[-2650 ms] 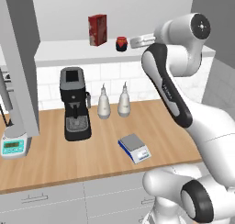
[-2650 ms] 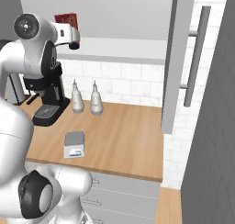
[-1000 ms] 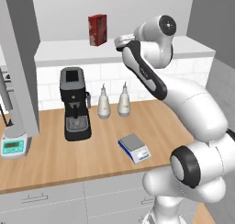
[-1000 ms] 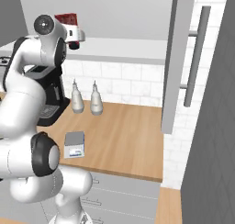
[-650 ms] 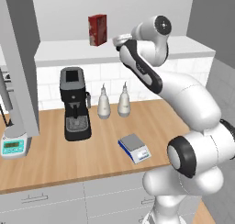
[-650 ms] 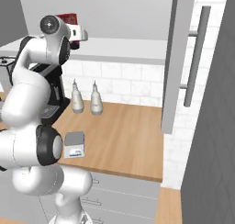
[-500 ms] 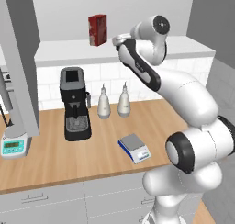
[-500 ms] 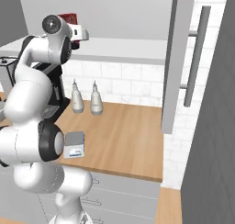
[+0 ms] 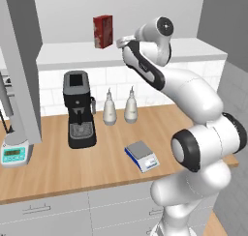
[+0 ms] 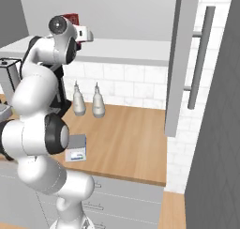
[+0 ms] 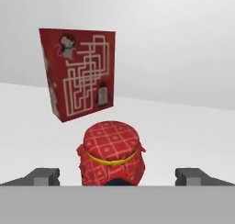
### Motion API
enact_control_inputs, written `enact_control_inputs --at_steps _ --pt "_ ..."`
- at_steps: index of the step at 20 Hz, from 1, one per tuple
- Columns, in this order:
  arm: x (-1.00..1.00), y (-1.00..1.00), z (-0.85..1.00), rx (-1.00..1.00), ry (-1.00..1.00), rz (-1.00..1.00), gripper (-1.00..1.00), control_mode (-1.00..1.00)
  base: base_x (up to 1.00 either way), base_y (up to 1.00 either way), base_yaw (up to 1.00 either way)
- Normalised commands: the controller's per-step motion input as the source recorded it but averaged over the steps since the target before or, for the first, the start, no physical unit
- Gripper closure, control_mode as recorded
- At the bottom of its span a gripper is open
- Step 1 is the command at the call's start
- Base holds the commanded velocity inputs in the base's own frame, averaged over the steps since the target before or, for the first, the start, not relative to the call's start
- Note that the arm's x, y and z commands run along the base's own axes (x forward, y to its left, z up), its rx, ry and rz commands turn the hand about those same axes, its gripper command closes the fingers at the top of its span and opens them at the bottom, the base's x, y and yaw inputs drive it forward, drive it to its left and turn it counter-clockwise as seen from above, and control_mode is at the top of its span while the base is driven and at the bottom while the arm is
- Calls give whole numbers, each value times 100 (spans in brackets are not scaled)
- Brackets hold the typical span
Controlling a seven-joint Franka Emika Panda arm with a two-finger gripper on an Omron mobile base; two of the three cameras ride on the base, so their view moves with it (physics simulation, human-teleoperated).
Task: Pick the jam and place it on the digital scale for weighing, and close the cabinet.
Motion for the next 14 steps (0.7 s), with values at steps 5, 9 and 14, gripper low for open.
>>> enact_control_inputs --at_steps 5,9,14 --pt "34 6 -9 0 1 0 -100 -100 0 0 0" --pt "35 2 -3 0 3 0 -100 -100 0 0 0" --pt "31 1 -1 0 4 0 -100 -100 0 0 0"
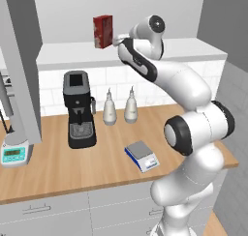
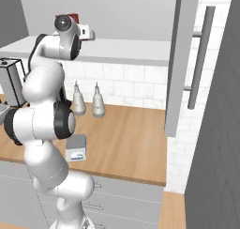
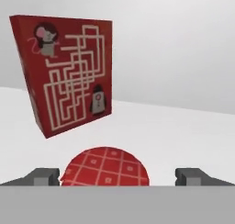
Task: Pick the jam and place it on the digital scale for weighing, and close the cabinet.
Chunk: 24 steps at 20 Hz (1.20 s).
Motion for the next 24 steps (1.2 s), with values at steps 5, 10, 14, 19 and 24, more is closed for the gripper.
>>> enact_control_inputs --at_steps 5,10,14,19,24 --pt "3 14 -3 0 1 0 100 -100 0 0 0" --pt "0 6 -8 0 0 0 100 -100 0 0 0" --pt "-29 1 -4 0 -3 0 100 -100 0 0 0" --pt "-99 -5 2 0 -24 0 100 -100 0 0 0" --pt "-100 -30 12 0 -7 4 100 -100 0 0 0"
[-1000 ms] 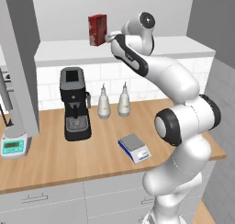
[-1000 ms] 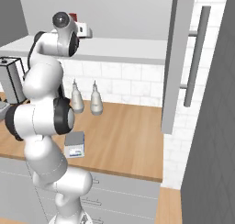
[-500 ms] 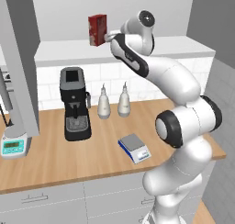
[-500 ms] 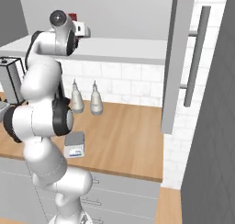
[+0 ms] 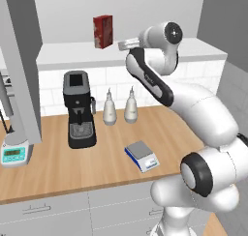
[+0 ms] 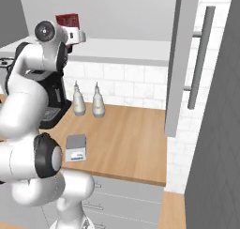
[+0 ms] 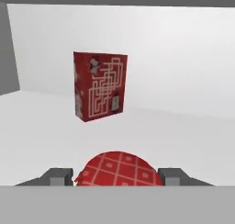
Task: Pick the jam and place it on the digital scale for weighing, and close the cabinet.
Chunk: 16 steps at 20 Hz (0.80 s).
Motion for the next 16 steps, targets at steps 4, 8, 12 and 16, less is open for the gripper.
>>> enact_control_inputs --at_steps 4,8,12,16 --pt "-100 -56 0 0 -2 19 100 -100 0 0 0" --pt "-100 -56 0 0 -2 31 100 -100 0 0 0" --pt "-100 -48 -30 -2 0 37 100 -100 0 0 0" --pt "-100 -14 -85 -11 -1 47 100 -100 0 0 0"
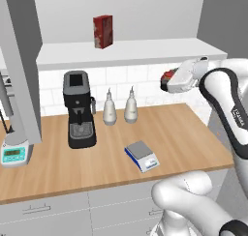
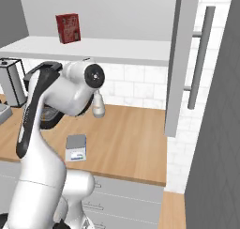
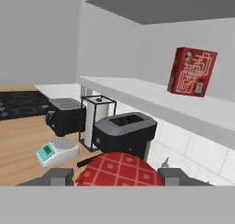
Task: Pick the jam and place it on the digital scale for weighing, and close the cabinet.
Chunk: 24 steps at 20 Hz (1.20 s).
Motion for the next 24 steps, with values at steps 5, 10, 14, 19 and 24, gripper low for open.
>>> enact_control_inputs --at_steps 5,10,14,19,24 --pt "-78 1 -100 -5 -7 60 100 -100 0 0 0" --pt "5 10 -89 0 -4 55 100 -100 0 0 0" --pt "41 2 -64 0 0 44 100 -100 0 0 0" --pt "50 0 -60 0 0 34 100 -100 0 0 0" --pt "31 14 -40 -3 4 15 100 -100 0 0 0"
